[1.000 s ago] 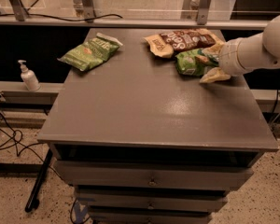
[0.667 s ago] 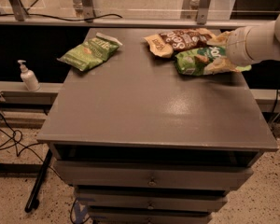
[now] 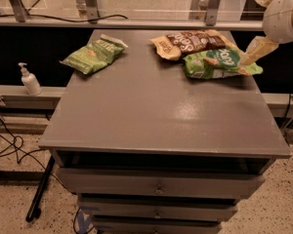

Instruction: Move green rice chip bag near brown chip bag

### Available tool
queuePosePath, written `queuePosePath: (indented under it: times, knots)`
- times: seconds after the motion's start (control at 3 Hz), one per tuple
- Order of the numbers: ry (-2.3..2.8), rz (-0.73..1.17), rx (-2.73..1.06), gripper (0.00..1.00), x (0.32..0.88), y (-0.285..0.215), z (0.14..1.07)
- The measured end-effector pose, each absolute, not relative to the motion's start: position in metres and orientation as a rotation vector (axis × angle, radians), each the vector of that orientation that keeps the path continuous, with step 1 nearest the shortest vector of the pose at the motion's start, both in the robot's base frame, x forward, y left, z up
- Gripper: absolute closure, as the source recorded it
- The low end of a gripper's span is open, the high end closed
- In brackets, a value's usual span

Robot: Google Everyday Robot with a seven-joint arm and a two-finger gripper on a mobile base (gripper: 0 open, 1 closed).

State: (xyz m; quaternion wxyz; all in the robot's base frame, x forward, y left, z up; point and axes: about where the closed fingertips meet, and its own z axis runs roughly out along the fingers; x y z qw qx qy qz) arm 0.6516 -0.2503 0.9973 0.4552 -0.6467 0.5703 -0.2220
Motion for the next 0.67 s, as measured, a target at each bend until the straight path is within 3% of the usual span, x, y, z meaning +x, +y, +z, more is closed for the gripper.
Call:
queuePosePath:
  times: [0.67]
  knots:
    - [1.414,-0.697,-1.506,0.0,0.582,-0.334,1.075]
